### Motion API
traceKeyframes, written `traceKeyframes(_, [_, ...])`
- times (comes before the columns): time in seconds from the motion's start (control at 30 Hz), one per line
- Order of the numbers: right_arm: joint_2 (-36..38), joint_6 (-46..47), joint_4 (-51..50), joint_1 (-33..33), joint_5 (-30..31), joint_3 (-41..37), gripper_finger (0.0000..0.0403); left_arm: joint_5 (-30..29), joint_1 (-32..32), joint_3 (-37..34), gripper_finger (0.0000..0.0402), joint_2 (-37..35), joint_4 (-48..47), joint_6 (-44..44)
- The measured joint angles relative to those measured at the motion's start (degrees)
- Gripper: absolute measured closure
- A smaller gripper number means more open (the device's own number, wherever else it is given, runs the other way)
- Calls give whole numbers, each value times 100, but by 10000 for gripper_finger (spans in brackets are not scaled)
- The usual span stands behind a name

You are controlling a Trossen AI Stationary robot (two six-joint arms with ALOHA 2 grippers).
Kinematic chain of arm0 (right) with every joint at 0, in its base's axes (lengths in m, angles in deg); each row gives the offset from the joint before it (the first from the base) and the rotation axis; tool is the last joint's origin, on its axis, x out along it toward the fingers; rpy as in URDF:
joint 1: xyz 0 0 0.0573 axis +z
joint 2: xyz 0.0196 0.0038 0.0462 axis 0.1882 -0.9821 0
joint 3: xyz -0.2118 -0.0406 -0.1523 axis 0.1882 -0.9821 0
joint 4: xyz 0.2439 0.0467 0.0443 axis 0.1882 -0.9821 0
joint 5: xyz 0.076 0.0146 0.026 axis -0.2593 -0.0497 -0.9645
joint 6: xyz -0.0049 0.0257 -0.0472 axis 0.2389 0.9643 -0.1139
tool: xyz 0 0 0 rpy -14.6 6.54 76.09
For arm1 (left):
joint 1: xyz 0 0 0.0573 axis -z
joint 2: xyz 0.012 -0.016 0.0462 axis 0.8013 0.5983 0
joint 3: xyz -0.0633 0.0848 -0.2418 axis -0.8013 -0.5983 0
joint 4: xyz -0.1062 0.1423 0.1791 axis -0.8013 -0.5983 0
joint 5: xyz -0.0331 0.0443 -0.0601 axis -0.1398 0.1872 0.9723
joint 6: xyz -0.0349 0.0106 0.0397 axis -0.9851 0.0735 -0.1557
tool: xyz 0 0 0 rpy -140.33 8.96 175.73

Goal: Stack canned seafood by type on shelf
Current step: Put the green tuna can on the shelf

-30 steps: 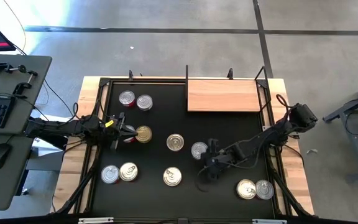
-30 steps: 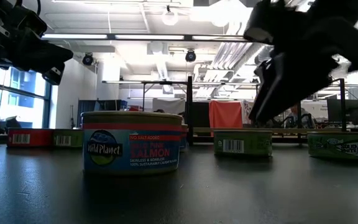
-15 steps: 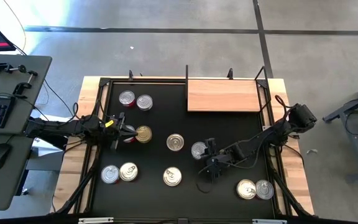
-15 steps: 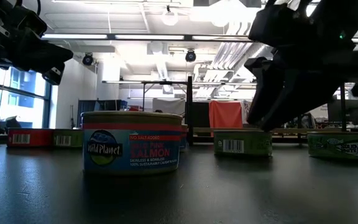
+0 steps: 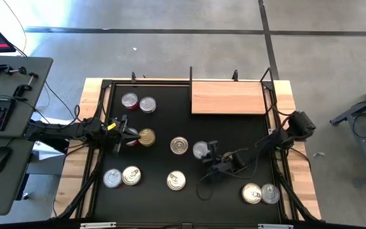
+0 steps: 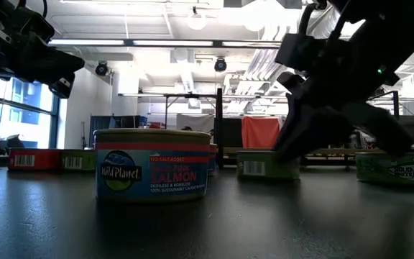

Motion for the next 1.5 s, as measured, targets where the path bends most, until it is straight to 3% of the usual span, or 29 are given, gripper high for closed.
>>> traceKeyframes(0.2, [-19,303,-166,109,775,64,397,0,-2,0,401,0,2,0])
traceKeyframes(0.5, [108,578,-920,-138,871,794,402,0,0,0,401,0,1,0])
traceKeyframes(0.93, [221,628,-3291,-1003,1975,1905,403,0,0,0,401,-2,2,0])
traceKeyframes(1.13, [590,-265,-3129,-2217,1532,1655,403,0,0,0,401,-2,2,0])
traceKeyframes(1.33, [562,-1525,-1442,-3687,43,1333,403,0,0,0,401,-2,2,0])
traceKeyframes(1.5, [392,-2062,-595,-4457,-377,1307,402,0,-1,0,401,-2,2,0])
